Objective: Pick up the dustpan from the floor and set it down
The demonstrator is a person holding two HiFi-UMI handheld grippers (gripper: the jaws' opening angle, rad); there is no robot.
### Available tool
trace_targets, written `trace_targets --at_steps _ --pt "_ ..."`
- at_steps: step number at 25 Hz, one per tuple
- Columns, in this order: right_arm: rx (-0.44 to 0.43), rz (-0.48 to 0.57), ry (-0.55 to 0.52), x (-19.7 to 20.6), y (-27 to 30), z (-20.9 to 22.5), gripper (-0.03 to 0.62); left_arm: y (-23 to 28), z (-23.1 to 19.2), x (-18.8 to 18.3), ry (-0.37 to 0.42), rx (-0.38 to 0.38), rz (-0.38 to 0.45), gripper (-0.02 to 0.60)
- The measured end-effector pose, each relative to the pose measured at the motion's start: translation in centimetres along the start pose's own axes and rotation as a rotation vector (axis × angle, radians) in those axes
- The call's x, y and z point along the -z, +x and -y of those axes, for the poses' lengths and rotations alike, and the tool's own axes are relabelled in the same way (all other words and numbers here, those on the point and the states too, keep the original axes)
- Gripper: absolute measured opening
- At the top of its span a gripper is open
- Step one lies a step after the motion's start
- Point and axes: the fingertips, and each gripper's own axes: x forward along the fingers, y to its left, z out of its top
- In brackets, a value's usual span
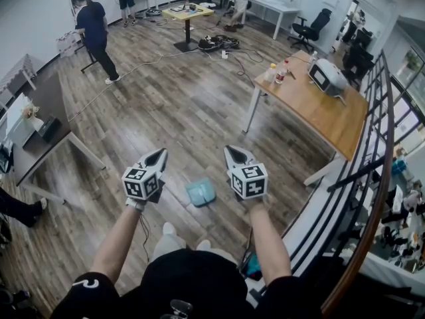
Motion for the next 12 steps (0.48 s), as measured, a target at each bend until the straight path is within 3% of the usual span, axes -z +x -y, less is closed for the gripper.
trace_targets --at_steps 12 --pt "0.000 0.004 0.005 -0.17 -0.30 -0.20 -0.005 -0.69 -0.45 -0.02 -0.001 -0.008 -0.004 -0.002"
